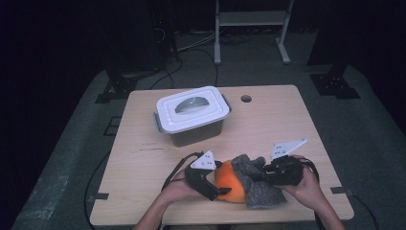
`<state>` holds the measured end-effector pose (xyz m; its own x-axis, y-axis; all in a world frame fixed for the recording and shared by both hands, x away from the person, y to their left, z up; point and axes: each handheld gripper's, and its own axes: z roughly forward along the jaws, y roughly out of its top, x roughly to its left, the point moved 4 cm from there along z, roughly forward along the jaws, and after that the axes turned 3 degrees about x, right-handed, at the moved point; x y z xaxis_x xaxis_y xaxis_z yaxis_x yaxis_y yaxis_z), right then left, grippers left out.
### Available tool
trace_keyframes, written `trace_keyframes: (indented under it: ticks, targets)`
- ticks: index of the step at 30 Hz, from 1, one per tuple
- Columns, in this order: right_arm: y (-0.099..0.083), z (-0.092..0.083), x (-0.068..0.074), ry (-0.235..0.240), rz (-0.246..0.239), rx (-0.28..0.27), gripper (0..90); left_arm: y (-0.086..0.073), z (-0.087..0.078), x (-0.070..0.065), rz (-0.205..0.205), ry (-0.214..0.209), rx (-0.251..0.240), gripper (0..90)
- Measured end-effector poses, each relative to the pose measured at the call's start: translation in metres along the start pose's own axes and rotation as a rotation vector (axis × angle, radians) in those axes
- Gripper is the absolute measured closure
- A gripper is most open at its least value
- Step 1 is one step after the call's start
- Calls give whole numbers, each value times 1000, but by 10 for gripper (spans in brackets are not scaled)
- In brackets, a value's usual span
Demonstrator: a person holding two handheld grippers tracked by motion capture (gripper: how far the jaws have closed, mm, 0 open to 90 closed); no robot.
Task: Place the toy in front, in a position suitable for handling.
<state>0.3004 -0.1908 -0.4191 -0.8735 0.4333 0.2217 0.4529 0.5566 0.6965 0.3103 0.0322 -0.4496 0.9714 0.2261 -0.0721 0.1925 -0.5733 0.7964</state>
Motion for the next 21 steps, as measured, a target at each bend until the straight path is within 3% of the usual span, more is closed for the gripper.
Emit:
trace_keyframes:
  ticks: [2,4,6,9,11,12,15,19,21]
  targets:
    - [-1,-1,2,3,-4,27,736,0,1,-1,2,-4,-1,93]
    - [-1,-1,2,16,2,32,736,0,0,-2,29,4,6,132]
    - [-1,0,2,24,6,30,737,1,0,-2,23,5,4,129]
    - [-1,4,2,38,8,35,737,2,4,-2,-15,-11,5,52]
    - [3,3,5,23,-3,42,735,2,7,-2,-6,10,15,39]
    - [6,1,7,3,-17,39,735,2,7,-2,7,18,11,66]
    - [17,-5,13,6,-39,-8,737,6,6,-6,54,37,-13,177]
    - [28,-1,22,10,-73,-22,736,11,8,-17,151,64,1,196]
    - [26,4,22,9,-83,1,736,10,8,-17,159,66,10,200]
